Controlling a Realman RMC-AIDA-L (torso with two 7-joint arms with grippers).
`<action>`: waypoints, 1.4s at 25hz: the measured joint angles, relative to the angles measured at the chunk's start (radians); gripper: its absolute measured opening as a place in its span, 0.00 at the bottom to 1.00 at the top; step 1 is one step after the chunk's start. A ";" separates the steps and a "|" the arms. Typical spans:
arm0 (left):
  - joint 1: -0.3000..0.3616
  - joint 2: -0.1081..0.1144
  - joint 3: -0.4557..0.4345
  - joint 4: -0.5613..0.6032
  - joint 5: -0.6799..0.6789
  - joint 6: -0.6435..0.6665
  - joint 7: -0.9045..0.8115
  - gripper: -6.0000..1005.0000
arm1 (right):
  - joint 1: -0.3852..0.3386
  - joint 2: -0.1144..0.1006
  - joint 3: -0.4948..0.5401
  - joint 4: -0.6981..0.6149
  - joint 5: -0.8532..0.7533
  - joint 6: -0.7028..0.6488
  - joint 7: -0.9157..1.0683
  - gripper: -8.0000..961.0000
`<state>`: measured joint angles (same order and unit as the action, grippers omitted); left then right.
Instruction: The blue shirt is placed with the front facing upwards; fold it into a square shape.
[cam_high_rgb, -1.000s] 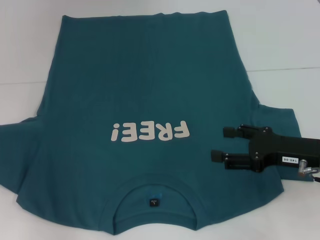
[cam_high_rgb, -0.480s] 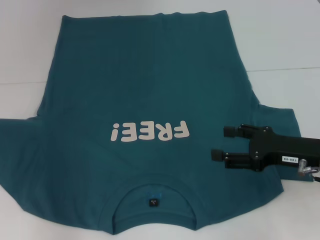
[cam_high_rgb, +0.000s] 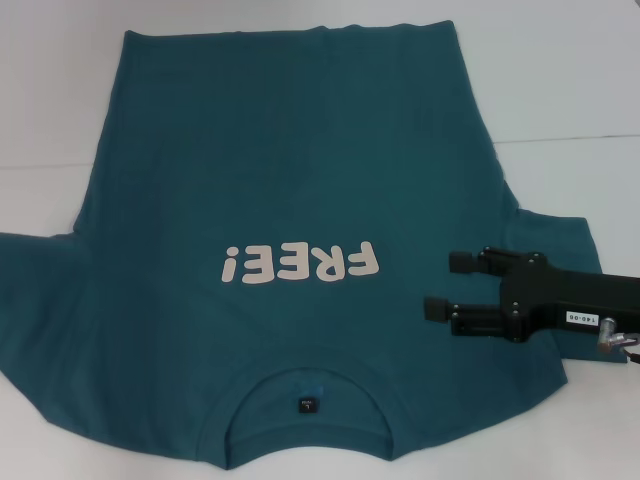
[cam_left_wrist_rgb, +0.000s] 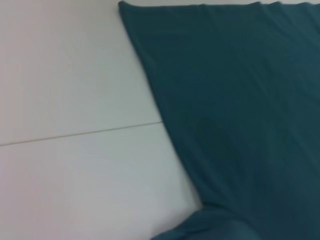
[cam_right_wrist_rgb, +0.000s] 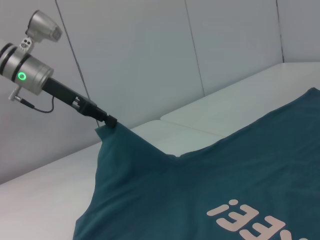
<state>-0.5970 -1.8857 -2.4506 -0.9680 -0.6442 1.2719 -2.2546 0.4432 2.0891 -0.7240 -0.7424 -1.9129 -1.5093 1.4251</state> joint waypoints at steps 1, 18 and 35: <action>-0.001 -0.003 0.000 -0.016 -0.001 0.015 -0.010 0.02 | 0.000 0.000 0.000 0.000 0.000 0.000 0.000 0.95; -0.077 -0.177 0.094 -0.136 0.003 0.137 -0.163 0.02 | -0.006 -0.002 0.000 0.013 -0.001 0.016 -0.007 0.95; -0.073 -0.259 0.155 -0.107 0.001 -0.083 -0.161 0.32 | 0.002 -0.003 0.000 0.017 -0.005 0.040 -0.002 0.95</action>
<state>-0.6696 -2.1443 -2.2953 -1.0748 -0.6432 1.1889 -2.4160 0.4456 2.0858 -0.7241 -0.7254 -1.9184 -1.4694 1.4236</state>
